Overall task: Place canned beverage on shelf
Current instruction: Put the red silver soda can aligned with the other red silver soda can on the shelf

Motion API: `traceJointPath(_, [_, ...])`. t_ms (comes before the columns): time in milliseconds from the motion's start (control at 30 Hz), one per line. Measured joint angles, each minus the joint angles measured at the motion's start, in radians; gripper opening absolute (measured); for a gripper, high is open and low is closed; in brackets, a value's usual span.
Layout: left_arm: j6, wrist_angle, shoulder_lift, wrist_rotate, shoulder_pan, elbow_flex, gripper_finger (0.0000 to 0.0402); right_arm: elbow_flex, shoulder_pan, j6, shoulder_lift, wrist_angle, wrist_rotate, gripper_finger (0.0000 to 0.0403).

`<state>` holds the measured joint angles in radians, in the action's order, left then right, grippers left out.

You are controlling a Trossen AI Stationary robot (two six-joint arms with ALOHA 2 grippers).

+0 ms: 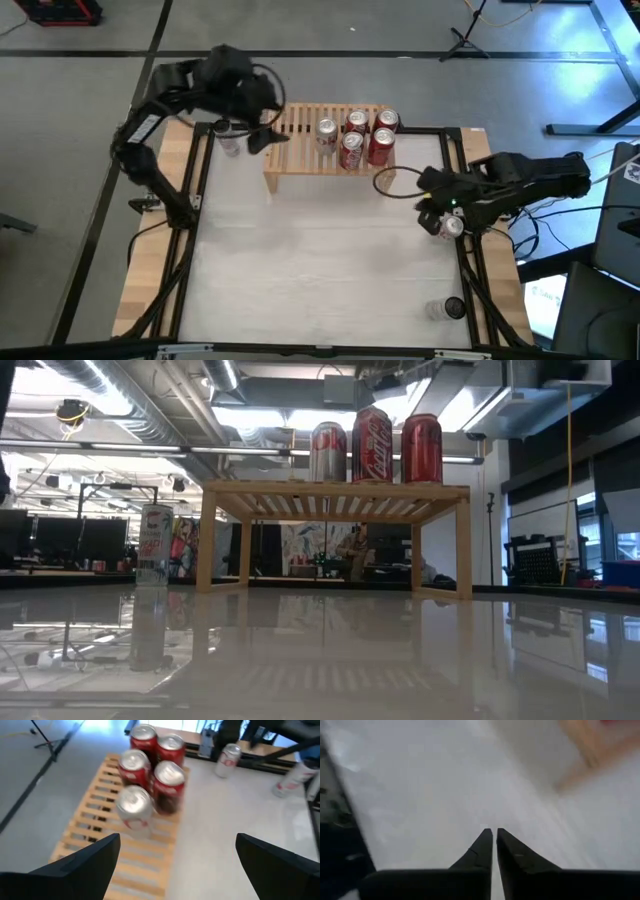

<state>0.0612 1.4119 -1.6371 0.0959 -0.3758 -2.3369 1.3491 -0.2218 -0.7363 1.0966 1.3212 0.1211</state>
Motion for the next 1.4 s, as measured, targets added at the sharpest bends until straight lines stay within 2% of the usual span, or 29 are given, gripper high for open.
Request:
traceJointPath(67, [-0.024, 0.008, 0.041, -0.007, 0.031, 0.043, 0.0386, 0.000, 0.000, -0.073, 0.000, 0.121, -0.021, 0.0040])
traceJointPath(167, [-0.065, -0.040, 0.117, -0.028, 0.089, 0.166, 0.0386, -0.004, 0.000, -0.153, 0.002, 0.259, -0.049, 0.0099])
traceJointPath(300, [-0.139, -0.185, 0.242, -0.095, 0.169, 0.406, 0.0386, -0.041, 0.000, -0.228, -0.028, 0.243, -0.063, 0.0212])
traceJointPath(433, [-0.213, -0.344, 0.366, -0.126, 0.229, 0.638, 0.0386, -0.136, 0.008, -0.241, -0.046, 0.253, -0.109, 0.0326])
traceJointPath(533, [-0.269, -0.444, 0.435, -0.131, 0.261, 0.771, 0.0386, -0.210, 0.008, -0.213, -0.042, 0.246, -0.177, 0.0385])
traceJointPath(600, [-0.297, -0.500, 0.469, -0.132, 0.280, 0.836, 0.0386, -0.254, 0.008, -0.203, -0.047, 0.253, -0.204, 0.0390])
traceJointPath(833, [-0.343, -0.597, 0.506, -0.132, 0.325, 0.969, 0.0386, -0.363, 0.007, -0.180, -0.041, 0.251, -0.218, 0.0337])
traceJointPath(1000, [-0.343, -0.600, 0.500, -0.134, 0.334, 0.993, 0.0386, -0.420, 0.007, -0.199, -0.033, 0.251, -0.227, 0.0324])
traceJointPath(1400, [-0.340, -0.616, 0.500, -0.137, 0.334, 0.994, 0.0386, -0.521, 0.007, -0.203, -0.026, 0.187, -0.229, 0.0323])
